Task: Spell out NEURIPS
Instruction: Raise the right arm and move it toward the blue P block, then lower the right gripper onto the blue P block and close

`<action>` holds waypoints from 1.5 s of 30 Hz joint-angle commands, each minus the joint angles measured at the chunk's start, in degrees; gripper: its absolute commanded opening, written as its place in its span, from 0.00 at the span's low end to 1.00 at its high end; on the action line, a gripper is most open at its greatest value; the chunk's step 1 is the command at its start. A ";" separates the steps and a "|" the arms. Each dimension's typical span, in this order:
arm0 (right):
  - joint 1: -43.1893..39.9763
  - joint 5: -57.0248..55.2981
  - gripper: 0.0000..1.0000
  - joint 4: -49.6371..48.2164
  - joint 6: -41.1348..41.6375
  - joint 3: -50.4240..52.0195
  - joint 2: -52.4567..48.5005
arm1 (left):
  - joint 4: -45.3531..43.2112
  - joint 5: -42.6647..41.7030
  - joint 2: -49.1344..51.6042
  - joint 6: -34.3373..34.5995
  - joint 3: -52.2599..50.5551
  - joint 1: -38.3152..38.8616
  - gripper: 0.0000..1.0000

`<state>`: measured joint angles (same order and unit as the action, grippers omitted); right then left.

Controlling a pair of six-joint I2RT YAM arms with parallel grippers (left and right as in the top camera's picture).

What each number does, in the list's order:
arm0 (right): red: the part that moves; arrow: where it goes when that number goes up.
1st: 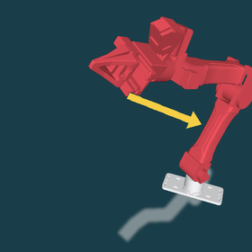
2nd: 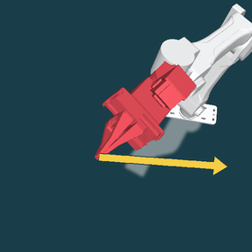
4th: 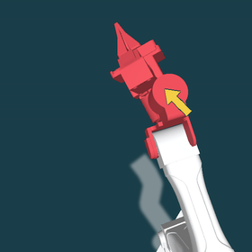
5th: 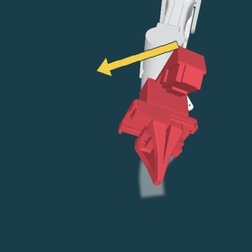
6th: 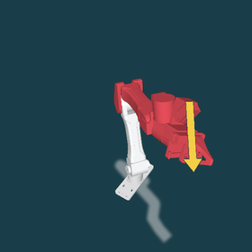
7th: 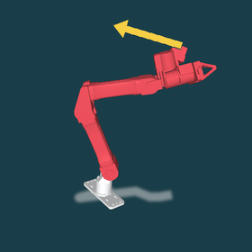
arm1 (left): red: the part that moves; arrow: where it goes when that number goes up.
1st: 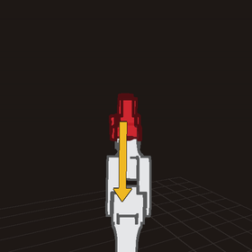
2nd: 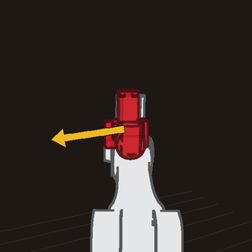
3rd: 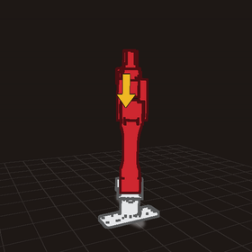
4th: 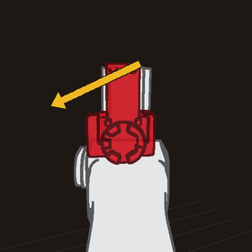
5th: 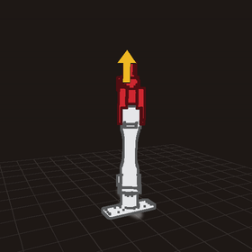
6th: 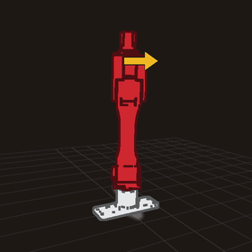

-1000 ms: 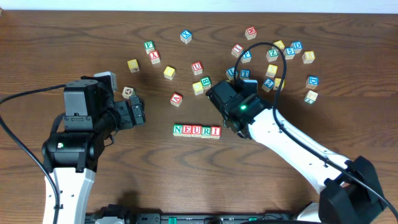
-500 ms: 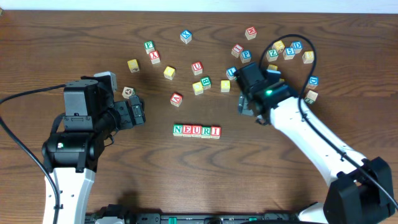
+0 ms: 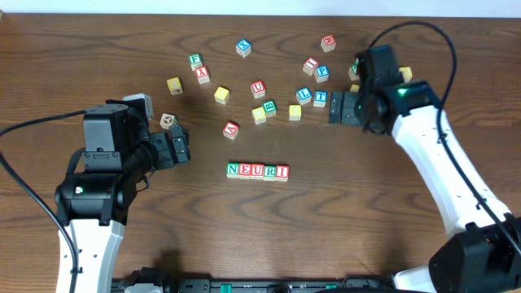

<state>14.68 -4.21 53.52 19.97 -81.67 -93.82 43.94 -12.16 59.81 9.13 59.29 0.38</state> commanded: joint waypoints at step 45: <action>-2.19 2.58 0.93 10.51 -22.40 -49.07 -43.25 | 0.17 -0.70 0.04 -0.52 1.60 -0.33 0.98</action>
<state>12.71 -2.87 64.77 -0.91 -129.51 -134.82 43.97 -12.16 59.81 9.13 59.29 0.38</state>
